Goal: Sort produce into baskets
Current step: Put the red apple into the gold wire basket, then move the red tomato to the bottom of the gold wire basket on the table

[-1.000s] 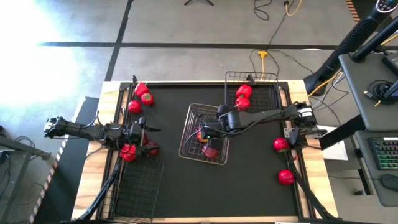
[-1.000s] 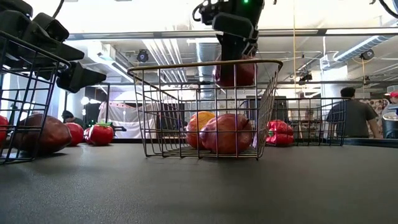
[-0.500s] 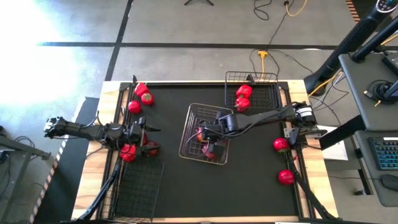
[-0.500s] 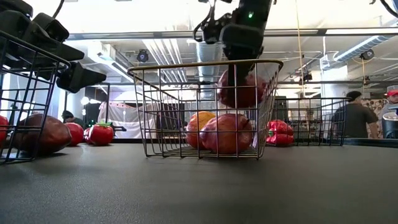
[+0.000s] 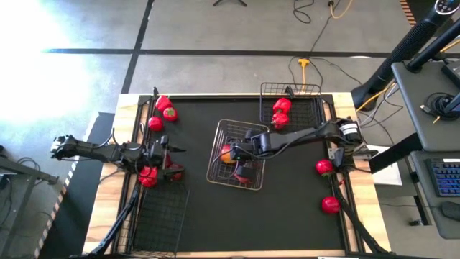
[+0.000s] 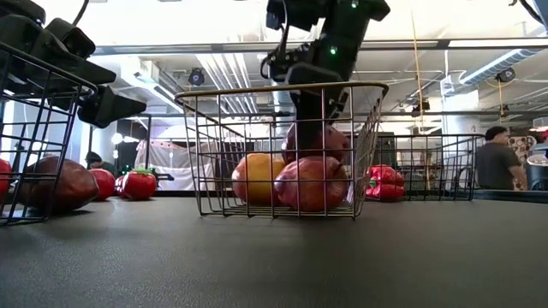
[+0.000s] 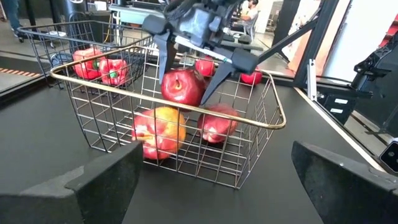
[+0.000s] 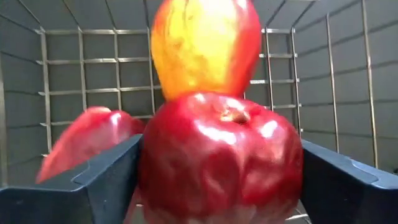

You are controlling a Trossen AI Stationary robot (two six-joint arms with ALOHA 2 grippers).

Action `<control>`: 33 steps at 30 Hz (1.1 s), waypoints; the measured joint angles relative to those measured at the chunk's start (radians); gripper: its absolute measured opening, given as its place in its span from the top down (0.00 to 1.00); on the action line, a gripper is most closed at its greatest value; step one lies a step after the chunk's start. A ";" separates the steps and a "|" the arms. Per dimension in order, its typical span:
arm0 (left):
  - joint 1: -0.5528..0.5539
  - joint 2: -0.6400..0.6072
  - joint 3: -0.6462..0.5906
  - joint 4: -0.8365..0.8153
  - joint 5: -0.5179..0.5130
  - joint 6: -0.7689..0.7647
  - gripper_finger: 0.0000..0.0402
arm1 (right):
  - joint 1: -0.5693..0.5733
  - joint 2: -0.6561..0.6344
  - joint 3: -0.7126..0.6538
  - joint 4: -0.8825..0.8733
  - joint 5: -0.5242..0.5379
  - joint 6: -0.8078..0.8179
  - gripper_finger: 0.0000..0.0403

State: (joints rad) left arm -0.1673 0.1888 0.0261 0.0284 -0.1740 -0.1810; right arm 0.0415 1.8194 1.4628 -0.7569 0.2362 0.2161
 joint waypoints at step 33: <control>0.000 -0.001 0.000 0.001 0.000 0.000 0.02 | 0.527 -0.066 0.518 -0.790 0.073 0.441 0.03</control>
State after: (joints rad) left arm -0.1677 0.1883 0.0261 0.0292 -0.1740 -0.1814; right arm 0.5686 1.7531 1.9807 -1.5471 0.3096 0.6570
